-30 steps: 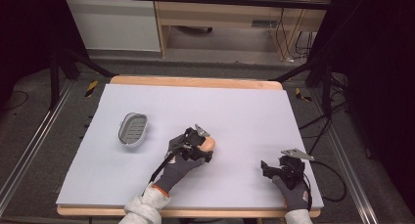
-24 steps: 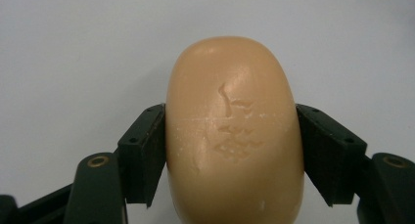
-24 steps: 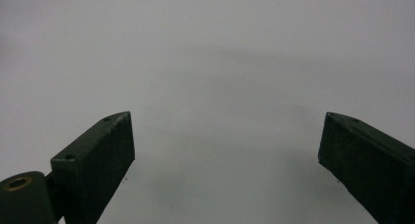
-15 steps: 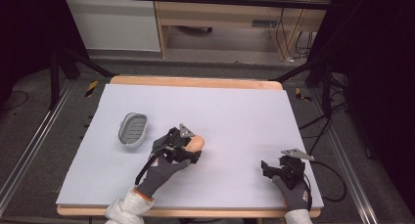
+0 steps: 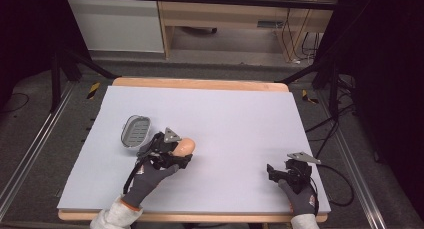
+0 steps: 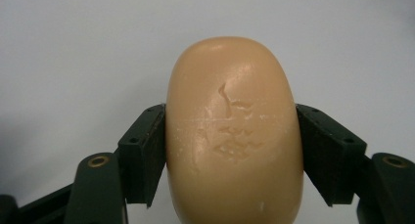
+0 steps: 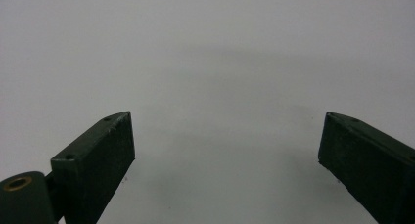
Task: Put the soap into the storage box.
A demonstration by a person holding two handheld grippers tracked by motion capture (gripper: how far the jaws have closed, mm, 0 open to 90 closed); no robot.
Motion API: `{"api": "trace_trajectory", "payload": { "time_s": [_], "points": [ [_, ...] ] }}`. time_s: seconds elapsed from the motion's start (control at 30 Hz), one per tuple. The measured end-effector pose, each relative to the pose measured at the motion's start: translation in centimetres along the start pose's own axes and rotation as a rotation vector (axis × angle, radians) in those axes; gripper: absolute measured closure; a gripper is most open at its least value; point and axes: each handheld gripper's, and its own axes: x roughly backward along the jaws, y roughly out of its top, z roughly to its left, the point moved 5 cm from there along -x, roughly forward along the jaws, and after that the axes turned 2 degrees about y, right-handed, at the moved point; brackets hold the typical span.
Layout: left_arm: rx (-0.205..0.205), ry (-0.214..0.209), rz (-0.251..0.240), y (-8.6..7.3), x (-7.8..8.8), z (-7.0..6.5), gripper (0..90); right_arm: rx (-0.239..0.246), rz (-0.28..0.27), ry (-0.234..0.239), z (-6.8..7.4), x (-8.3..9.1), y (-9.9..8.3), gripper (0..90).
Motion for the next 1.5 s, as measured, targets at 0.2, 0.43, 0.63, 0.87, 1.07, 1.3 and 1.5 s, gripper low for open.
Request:
{"api": "trace_trajectory", "payload": {
  "time_s": [0.2,0.43,0.63,0.87,1.07,1.3,1.5],
  "points": [
    [0.030,0.018,-0.022,-0.1,0.8,1.2,31.1,0.002,-0.006,0.003,0.0,0.1,0.0,6.7],
    [0.065,0.051,-0.051,-0.1,2.3,3.0,31.1,0.010,-0.005,0.004,0.0,0.1,0.1,6.7],
    [0.100,0.072,-0.074,0.1,3.4,4.7,31.1,0.013,-0.008,0.003,0.1,0.1,0.1,6.7],
    [0.122,0.104,-0.088,0.3,4.3,6.8,31.2,0.019,-0.007,0.005,0.1,0.1,0.1,6.7],
    [0.150,0.126,-0.095,0.4,4.6,8.4,31.2,0.020,-0.006,0.000,0.1,0.0,0.2,6.7],
    [0.174,0.148,-0.094,0.2,4.5,9.8,31.2,0.020,-0.006,0.000,0.1,0.0,0.2,6.7],
    [0.197,0.162,-0.089,0.2,4.5,11.3,31.3,0.014,0.000,-0.005,0.1,-0.1,0.2,6.7]
  ]
}}
